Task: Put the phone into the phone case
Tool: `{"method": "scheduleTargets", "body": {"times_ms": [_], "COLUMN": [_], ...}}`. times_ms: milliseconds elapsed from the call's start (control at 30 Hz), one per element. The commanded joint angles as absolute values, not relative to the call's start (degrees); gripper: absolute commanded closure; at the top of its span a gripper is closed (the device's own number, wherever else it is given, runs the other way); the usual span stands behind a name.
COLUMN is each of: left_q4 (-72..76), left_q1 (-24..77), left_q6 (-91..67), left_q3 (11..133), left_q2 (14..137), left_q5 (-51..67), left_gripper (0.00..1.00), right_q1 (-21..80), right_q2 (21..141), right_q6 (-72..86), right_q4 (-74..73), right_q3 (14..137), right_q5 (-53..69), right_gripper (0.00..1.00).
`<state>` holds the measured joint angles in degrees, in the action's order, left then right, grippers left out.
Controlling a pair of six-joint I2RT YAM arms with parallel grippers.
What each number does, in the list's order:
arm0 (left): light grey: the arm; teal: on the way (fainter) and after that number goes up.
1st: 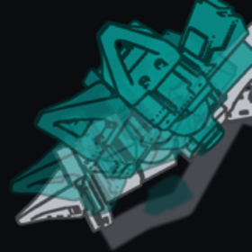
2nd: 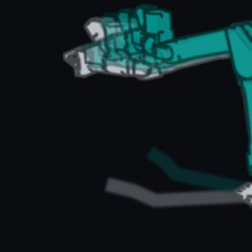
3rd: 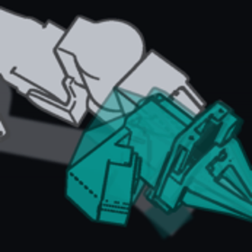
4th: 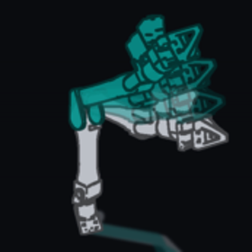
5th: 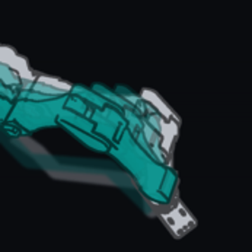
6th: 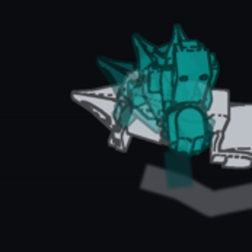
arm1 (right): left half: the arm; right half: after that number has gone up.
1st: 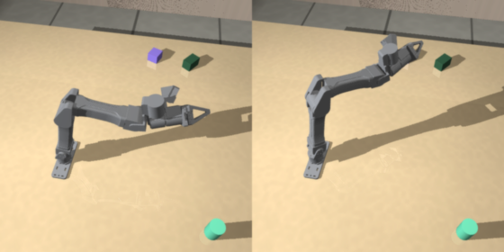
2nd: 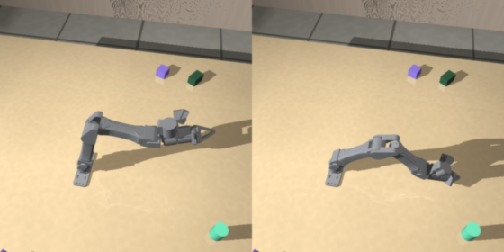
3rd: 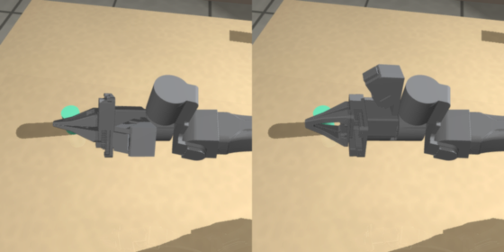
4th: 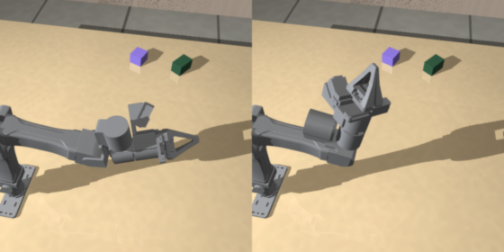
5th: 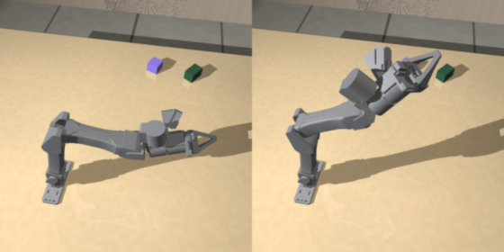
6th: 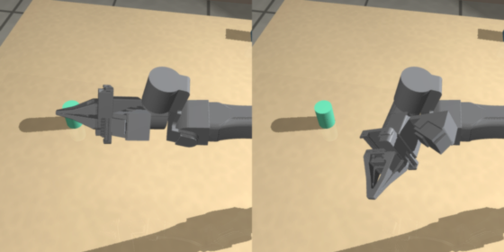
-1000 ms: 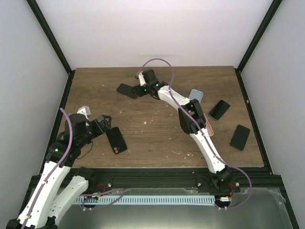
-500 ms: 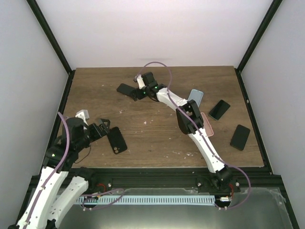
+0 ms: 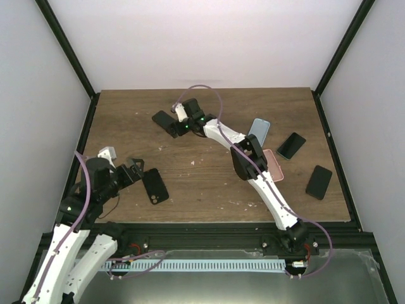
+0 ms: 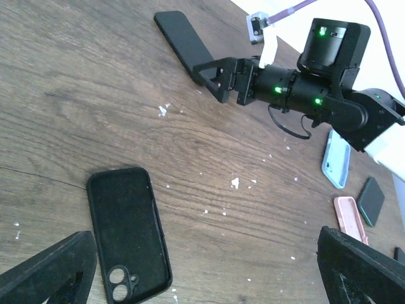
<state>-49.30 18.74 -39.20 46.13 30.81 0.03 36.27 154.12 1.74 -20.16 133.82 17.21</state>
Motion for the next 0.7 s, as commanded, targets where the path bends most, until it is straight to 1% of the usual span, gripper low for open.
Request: {"method": "scheduleTargets", "body": {"times_ms": [0, 200, 300, 400, 467, 533, 600, 667], "left_q4": [-50.31, -50.68, -49.59, -47.76, -45.99, -44.90, -44.18, -43.64], "left_q1": [18.61, 18.57, 18.54, 18.33, 17.84, 17.18, 16.31, 15.28], "left_q6": [-38.90, -37.26, -36.60, -35.44, -34.60, -33.94, -32.68, -31.50], "left_q3": [47.08, 50.32, 51.37, 52.47, 53.18, 54.35, 55.91, 57.84], "left_q2": [31.66, 37.53, 40.68, 44.19, 46.95, 50.33, 54.88, 59.08], "left_q5": [-3.46, -6.02, -7.54, -9.19, -9.06, -8.56, -7.89, -6.72], "left_gripper": [0.04, 0.04, 0.04, 0.04, 0.05, 0.05, 0.04, 0.02], "right_q1": [38.46, 40.56, 41.82, 42.53, 42.50, 42.27, 41.96, 41.78], "right_q2": [154.64, 150.21, 148.93, 146.93, 143.25, 137.54, 131.62, 125.69], "right_q6": [1.17, 2.44, 2.19, 2.22, 3.40, 4.30, 4.76, 5.56], "right_q4": [-21.34, -18.22, -18.03, -18.33, -17.61, -16.05, -13.85, -12.31], "right_q3": [135.12, 128.57, 127.22, 125.28, 121.90, 116.05, 109.53, 103.18], "right_q5": [21.98, 25.69, 27.83, 28.01, 25.71, 23.18, 21.50, 18.86], "right_gripper": [0.11, 0.15, 0.16, 0.19, 0.22, 0.23, 0.22, 0.20]}}
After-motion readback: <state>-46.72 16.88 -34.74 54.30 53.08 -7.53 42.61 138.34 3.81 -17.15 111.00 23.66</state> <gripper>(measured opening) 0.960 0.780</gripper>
